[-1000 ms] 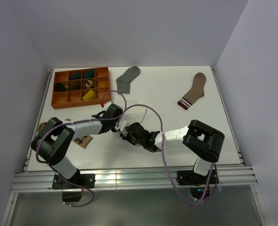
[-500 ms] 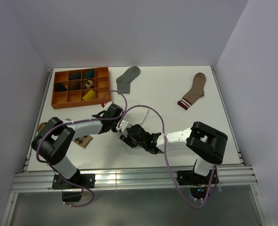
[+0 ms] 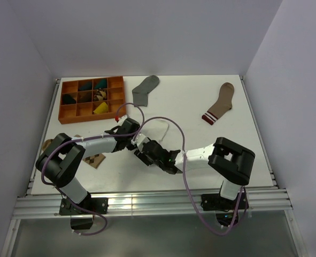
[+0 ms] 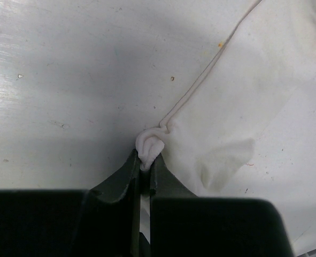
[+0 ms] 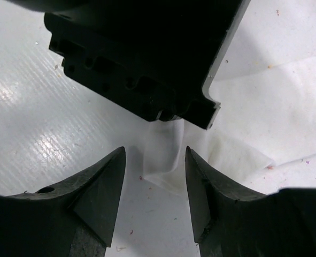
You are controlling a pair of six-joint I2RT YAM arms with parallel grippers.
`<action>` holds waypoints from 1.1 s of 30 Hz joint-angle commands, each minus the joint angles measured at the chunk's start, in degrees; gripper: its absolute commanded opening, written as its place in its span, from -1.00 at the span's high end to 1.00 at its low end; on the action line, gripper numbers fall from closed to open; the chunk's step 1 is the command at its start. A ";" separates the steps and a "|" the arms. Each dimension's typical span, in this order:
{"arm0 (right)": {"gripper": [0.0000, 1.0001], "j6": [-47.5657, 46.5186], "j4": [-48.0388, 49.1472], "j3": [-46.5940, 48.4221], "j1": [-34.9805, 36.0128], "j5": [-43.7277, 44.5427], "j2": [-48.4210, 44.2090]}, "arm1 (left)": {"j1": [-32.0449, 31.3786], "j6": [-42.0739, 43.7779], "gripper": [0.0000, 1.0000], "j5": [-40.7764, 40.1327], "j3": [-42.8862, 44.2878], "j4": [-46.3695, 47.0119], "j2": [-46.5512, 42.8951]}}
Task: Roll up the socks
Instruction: Roll the sock at the center of the board.
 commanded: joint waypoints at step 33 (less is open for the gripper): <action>1.00 28.64 1.42 -1.98 -19.25 -36.55 3.55 | 0.91 -5.80 -0.02 -4.11 -4.35 1.84 -7.70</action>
